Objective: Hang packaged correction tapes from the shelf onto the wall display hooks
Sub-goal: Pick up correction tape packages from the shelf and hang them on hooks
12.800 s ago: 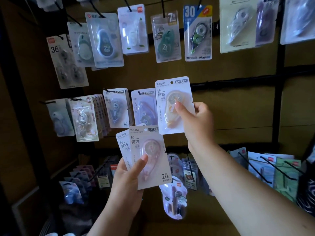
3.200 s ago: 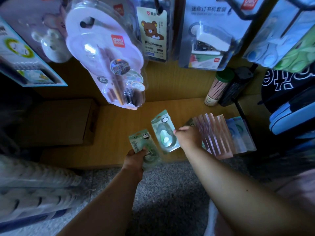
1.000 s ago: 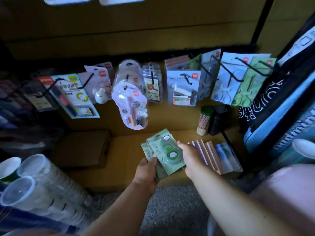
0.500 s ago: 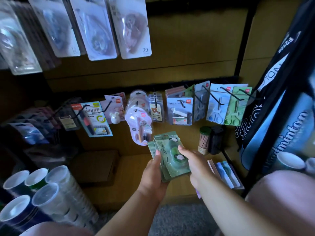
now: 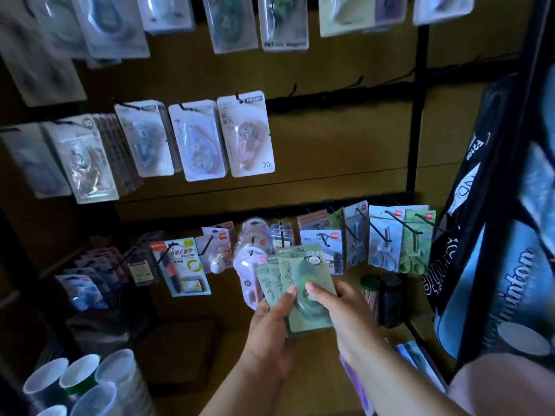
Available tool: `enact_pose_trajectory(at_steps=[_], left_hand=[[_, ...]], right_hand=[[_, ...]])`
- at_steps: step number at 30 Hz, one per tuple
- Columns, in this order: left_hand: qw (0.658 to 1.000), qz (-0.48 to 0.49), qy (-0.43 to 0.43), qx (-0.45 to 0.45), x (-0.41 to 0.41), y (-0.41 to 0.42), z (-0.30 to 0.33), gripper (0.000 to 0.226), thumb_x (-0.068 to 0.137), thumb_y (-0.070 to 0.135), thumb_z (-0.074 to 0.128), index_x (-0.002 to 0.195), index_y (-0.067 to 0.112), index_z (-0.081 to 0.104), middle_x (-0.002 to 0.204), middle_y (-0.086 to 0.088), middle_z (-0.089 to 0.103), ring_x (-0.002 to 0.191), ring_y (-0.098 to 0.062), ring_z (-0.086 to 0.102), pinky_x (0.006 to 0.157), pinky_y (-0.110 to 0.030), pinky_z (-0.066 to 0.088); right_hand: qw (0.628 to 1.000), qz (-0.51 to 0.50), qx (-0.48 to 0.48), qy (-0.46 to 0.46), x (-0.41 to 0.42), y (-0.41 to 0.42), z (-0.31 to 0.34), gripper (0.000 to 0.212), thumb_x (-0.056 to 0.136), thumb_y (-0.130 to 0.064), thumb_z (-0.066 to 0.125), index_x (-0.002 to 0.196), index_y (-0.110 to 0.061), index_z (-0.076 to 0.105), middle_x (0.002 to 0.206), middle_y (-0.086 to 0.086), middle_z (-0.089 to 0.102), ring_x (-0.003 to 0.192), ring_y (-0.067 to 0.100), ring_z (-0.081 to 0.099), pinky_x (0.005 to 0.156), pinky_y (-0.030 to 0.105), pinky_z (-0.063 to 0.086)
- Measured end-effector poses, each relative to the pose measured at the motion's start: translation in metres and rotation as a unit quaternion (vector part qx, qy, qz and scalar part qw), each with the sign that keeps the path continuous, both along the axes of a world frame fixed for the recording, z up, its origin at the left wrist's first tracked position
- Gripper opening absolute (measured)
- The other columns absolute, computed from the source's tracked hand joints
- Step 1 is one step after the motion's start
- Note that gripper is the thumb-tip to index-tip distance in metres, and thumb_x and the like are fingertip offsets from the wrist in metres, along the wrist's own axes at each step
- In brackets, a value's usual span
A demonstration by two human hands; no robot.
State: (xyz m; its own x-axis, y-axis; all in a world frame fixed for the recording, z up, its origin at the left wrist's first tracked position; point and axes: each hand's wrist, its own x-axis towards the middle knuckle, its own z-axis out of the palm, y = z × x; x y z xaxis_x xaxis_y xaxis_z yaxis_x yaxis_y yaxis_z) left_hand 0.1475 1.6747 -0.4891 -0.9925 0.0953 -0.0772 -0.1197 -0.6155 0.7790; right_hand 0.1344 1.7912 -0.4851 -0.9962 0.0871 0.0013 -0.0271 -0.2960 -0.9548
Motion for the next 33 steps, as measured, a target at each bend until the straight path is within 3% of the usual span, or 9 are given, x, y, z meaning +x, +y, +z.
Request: enact_pose_trajectory(at_steps=[5,9,12,15,17,22,26,28,33], left_hand=[[0.999,-0.011,0.027,0.022,-0.004,0.002,0.026,0.046,0.086,0.023,0.06,0.128,0.006,0.057,0.118,-0.024,0.068,0.106,-0.04,0.067,0.081,-0.048,0.058],[0.997,-0.024,0.057,0.042,-0.009,0.001,0.046,0.051,0.088,0.029,0.054,0.135,0.011,0.052,0.125,-0.021,0.066,0.113,-0.04,0.064,0.082,-0.05,0.058],[0.996,-0.016,0.078,0.025,-0.01,-0.003,0.06,0.037,0.097,0.022,0.047,0.132,0.011,0.055,0.121,-0.021,0.068,0.105,-0.041,0.067,0.067,-0.046,0.06],[0.997,0.007,0.079,-0.012,-0.013,-0.007,0.074,0.033,0.1,0.022,0.045,0.131,0.014,0.055,0.118,-0.023,0.068,0.095,-0.045,0.065,0.04,-0.032,0.052],[0.996,0.022,0.08,-0.032,-0.017,-0.008,0.081,0.032,0.101,0.023,0.045,0.13,0.015,0.054,0.117,-0.023,0.068,0.1,-0.047,0.063,0.036,-0.03,0.05],[0.994,0.055,0.095,-0.029,-0.026,-0.011,0.103,0.027,0.101,0.019,0.045,0.126,0.015,0.056,0.111,-0.018,0.072,0.097,-0.039,0.071,0.07,-0.053,0.059],[0.991,0.083,0.099,-0.043,-0.034,-0.012,0.112,0.027,0.1,0.02,0.048,0.123,0.01,0.058,0.106,-0.022,0.073,0.091,-0.039,0.072,0.065,-0.047,0.061],[0.99,0.09,0.099,-0.044,-0.038,-0.013,0.115,0.026,0.1,0.02,0.049,0.12,0.008,0.058,0.105,-0.024,0.072,0.09,-0.039,0.072,0.065,-0.046,0.061],[0.988,0.101,0.098,-0.064,-0.047,-0.013,0.117,0.028,0.098,0.023,0.052,0.121,0.011,0.061,0.107,-0.021,0.073,0.098,-0.041,0.07,0.089,-0.06,0.052]], right_hand=[[0.999,-0.023,0.012,0.047,-0.003,0.003,0.03,0.014,0.08,-0.018,0.076,0.084,-0.005,0.07,0.077,0.008,0.075,0.074,0.023,0.072,0.062,0.032,0.057],[0.997,-0.034,0.004,0.067,-0.011,0.005,0.048,0.017,0.082,-0.02,0.073,0.086,-0.004,0.071,0.081,0.009,0.075,0.079,0.026,0.073,0.07,0.039,0.059],[0.997,-0.025,-0.014,0.075,-0.016,0.005,0.062,0.017,0.083,-0.019,0.071,0.088,-0.003,0.071,0.087,0.014,0.075,0.083,0.031,0.072,0.079,0.047,0.058],[0.996,-0.016,-0.029,0.086,-0.019,0.004,0.075,0.015,0.083,-0.019,0.071,0.081,-0.004,0.07,0.085,0.015,0.074,0.086,0.035,0.071,0.083,0.053,0.056],[0.995,-0.019,-0.028,0.097,-0.022,0.004,0.082,0.016,0.081,-0.019,0.072,0.075,-0.005,0.069,0.08,0.013,0.074,0.084,0.036,0.07,0.083,0.053,0.056],[0.992,-0.023,-0.022,0.122,-0.032,0.01,0.111,0.016,0.082,-0.022,0.072,0.077,-0.009,0.066,0.083,0.009,0.075,0.081,0.029,0.072,0.07,0.044,0.06],[0.983,-0.049,-0.023,0.176,-0.046,0.019,0.147,0.014,0.08,-0.024,0.074,0.078,-0.011,0.071,0.082,0.008,0.075,0.084,0.03,0.071,0.081,0.045,0.056],[0.977,-0.055,-0.03,0.201,-0.052,0.021,0.165,0.016,0.079,-0.025,0.075,0.071,-0.013,0.069,0.078,0.006,0.074,0.081,0.028,0.069,0.079,0.041,0.054],[0.97,-0.046,-0.042,0.235,-0.067,0.018,0.199,0.022,0.082,-0.022,0.072,0.064,-0.013,0.062,0.067,0.0,0.07,0.073,0.021,0.066,0.073,0.033,0.05]])
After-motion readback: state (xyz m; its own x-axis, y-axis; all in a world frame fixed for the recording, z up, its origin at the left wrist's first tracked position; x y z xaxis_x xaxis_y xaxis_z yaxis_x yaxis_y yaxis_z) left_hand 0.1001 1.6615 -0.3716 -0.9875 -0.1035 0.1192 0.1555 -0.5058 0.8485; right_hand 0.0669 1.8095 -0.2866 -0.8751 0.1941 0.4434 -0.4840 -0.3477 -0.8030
